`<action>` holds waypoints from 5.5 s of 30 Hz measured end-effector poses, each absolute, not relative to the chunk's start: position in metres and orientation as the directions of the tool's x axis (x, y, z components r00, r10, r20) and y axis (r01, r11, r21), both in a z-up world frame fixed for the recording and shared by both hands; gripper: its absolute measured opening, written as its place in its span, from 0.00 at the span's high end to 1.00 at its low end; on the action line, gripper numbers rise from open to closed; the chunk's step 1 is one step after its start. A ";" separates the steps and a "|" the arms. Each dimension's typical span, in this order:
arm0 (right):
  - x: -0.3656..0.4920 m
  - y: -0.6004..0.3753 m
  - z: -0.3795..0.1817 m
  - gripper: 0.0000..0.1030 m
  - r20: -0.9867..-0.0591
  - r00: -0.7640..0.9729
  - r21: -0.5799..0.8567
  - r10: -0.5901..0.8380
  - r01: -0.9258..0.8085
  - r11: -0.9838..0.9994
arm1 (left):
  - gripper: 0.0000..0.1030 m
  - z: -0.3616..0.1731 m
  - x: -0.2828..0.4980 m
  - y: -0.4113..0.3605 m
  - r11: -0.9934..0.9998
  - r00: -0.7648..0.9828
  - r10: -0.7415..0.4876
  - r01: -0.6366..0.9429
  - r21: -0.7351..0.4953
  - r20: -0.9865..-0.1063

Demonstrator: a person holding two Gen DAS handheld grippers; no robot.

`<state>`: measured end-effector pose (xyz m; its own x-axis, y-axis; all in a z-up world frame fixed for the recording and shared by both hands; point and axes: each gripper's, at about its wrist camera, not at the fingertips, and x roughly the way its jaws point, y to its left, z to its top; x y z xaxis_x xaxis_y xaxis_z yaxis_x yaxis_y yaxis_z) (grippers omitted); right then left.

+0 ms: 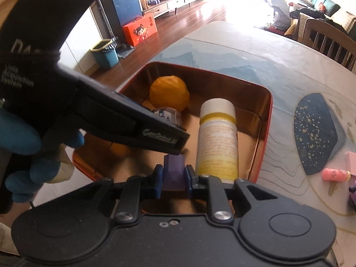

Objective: Organize rigid objects
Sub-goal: 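Carry both items into the tin box and open both tools, then withdraw both tools from the tin box back over the table, then grasp the nail clipper with the left tool while the right tool grasps the tape roll, then carry the nail clipper and tape roll with both tools over the tin box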

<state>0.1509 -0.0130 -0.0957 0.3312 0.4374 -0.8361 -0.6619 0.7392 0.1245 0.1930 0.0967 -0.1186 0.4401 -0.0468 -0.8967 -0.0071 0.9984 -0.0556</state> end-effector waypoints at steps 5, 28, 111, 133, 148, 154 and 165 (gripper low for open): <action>0.152 -0.015 -0.099 0.76 -0.843 0.325 0.130 0.428 -0.649 0.749 | 0.49 -0.120 0.195 0.094 0.999 0.436 -0.042 0.001 -0.046 -0.899; 0.131 -0.054 -0.061 0.59 -0.770 0.396 0.181 0.500 -0.616 0.767 | 0.39 -0.084 0.167 0.095 0.992 0.546 -0.060 -0.063 -0.112 -0.836; 0.315 -0.367 -0.114 0.02 -0.783 0.584 0.088 0.212 -0.233 0.968 | 0.20 -0.142 0.206 -0.206 0.995 0.354 -0.091 0.078 -0.067 -0.931; 0.327 -0.363 -0.127 0.25 -0.810 0.542 0.094 0.224 -0.257 0.962 | 0.81 -0.139 0.193 -0.191 0.999 0.393 -0.035 0.043 -0.019 -0.919; 0.292 -0.401 -0.113 0.26 -0.808 0.543 0.106 0.229 -0.247 0.963 | 0.89 -0.134 0.185 -0.154 0.995 0.425 -0.031 -0.076 -0.069 -0.905; 0.261 -0.407 -0.098 0.26 -0.801 0.532 0.155 0.274 -0.259 0.954 | 0.90 -0.127 0.181 -0.144 0.993 0.445 -0.033 -0.090 -0.082 -0.895; 0.196 -0.361 -0.075 0.26 -0.791 0.460 0.233 0.404 -0.385 0.893 | 0.90 -0.108 0.169 -0.117 0.984 0.481 -0.060 -0.117 -0.132 -0.875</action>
<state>0.1963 -0.3614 -0.0746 0.4596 0.4043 -0.7908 -0.3851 0.8931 0.2328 0.1686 -0.1170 -0.1083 0.4809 -0.0600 -0.8747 -0.1169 0.9844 -0.1318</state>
